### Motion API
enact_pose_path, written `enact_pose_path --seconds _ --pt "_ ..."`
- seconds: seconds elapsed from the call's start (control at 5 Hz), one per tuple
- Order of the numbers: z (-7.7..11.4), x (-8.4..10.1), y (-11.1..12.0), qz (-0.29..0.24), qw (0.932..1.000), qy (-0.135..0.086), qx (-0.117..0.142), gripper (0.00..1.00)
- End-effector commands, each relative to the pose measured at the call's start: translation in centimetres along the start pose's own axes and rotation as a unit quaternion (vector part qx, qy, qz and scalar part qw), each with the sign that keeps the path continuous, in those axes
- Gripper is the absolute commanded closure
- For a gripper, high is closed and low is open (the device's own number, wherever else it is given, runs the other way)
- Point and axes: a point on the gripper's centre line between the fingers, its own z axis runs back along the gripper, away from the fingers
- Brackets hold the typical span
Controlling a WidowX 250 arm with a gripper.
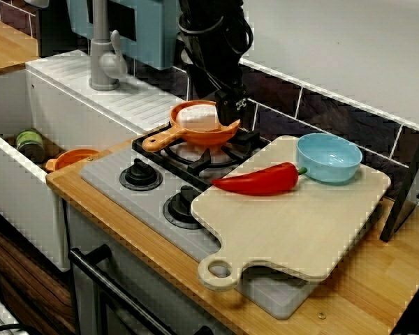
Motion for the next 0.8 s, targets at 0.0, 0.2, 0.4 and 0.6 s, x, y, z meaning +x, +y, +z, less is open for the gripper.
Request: enact_pose_path --seconds 0.0,0.2,0.4,0.6 --pt "1.7 -0.7 1.1 0.006 0.9992 -0.038 0.014 0.0" --pt "1.3 -1.0 1.5 0.006 0.9995 -0.029 0.013 0.0" --pt "1.3 -1.1 2.5 0.015 0.9994 -0.025 0.019 0.0" --pt "0.5 -1.4 4.0 0.013 0.9984 -0.03 0.046 0.0"
